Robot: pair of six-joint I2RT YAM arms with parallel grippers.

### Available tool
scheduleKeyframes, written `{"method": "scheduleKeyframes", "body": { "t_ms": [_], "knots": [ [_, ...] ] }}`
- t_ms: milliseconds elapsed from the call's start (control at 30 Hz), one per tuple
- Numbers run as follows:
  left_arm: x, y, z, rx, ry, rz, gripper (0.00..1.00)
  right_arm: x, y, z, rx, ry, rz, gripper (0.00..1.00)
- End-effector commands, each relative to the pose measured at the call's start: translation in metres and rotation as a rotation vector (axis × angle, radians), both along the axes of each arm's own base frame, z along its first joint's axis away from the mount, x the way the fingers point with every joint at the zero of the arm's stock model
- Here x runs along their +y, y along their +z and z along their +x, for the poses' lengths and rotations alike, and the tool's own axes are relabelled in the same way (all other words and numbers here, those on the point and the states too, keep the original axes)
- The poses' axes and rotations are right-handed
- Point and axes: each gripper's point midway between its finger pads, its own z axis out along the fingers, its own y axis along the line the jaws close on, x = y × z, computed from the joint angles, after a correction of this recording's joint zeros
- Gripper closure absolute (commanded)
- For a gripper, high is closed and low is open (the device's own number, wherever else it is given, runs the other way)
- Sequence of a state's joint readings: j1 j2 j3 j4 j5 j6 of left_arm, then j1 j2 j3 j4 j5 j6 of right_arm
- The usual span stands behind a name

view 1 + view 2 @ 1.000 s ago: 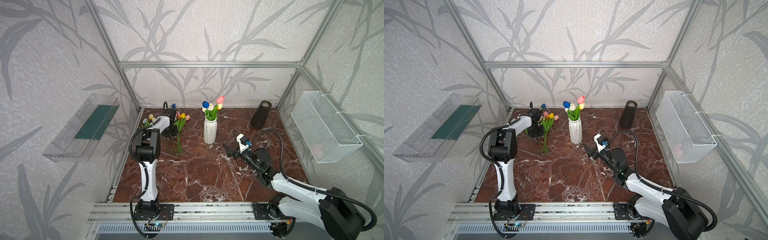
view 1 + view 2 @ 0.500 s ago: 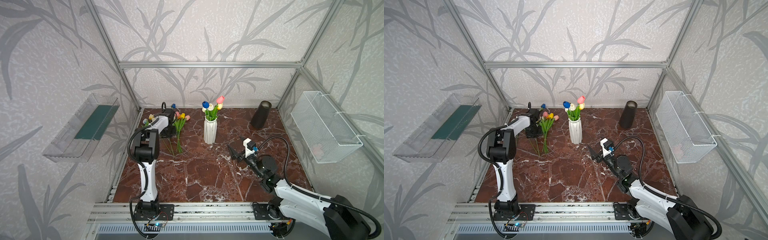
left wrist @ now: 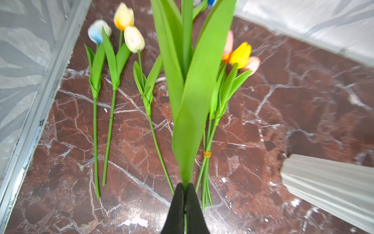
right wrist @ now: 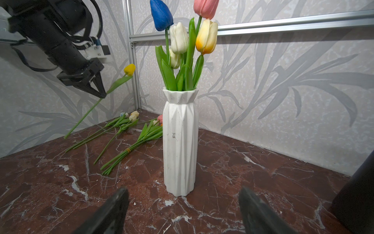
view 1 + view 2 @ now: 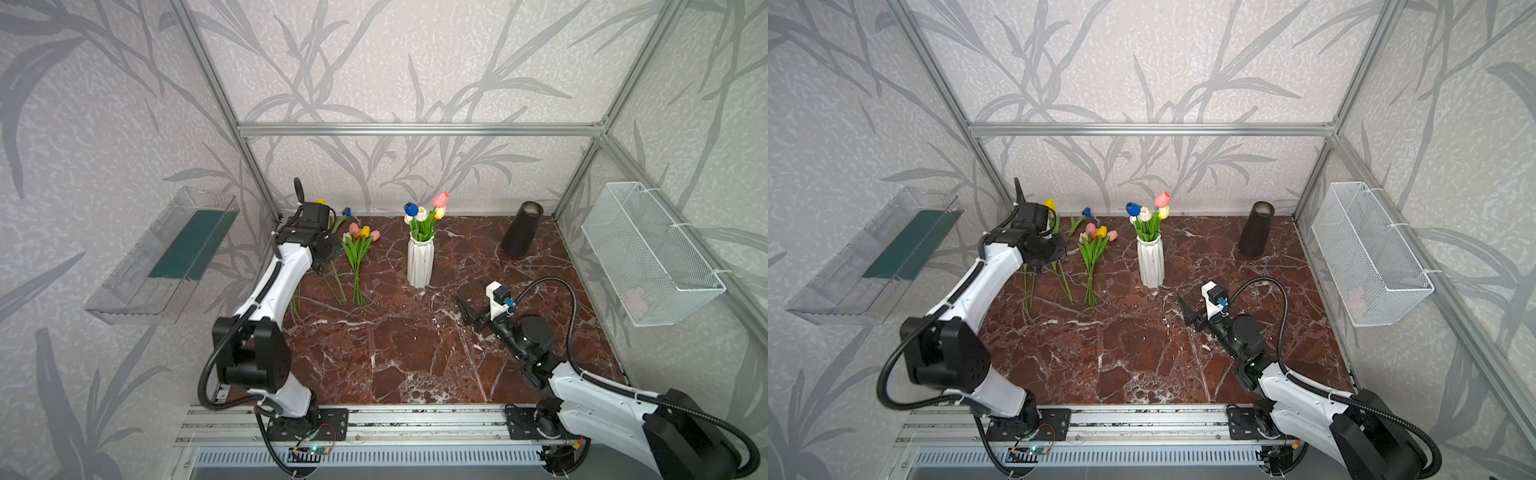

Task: Arrange the flowers into the vase
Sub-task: 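Grasp a yellow tulip stem with the left gripper and lift it high, then carry the yellow tulip with the left gripper over the white vase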

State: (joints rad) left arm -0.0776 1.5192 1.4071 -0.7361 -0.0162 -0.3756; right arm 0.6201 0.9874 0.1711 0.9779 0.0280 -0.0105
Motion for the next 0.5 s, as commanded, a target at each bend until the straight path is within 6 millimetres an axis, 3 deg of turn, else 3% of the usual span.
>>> {"method": "scheduleKeyframes", "body": {
  "t_ms": [0, 133, 333, 467],
  "knots": [
    [0.001, 0.035, -0.020, -0.137, 0.023, -0.028, 1.00, -0.003, 0.006, 0.000, -0.021, -0.014, 0.030, 0.14],
    [-0.004, 0.089, -0.034, -0.397, -0.003, -0.015, 1.00, -0.001, 0.006, 0.000, -0.023, -0.007, 0.027, 0.14],
    [-0.060, 0.153, -0.047, -0.727, -0.252, -0.043, 1.00, 0.006, 0.013, -0.002, -0.038, 0.029, 0.023, 0.14],
    [-0.096, 0.177, -0.059, -0.932, -0.411, -0.121, 1.00, 0.012, 0.032, 0.003, -0.076, 0.042, 0.047, 0.14]
  ]
}}
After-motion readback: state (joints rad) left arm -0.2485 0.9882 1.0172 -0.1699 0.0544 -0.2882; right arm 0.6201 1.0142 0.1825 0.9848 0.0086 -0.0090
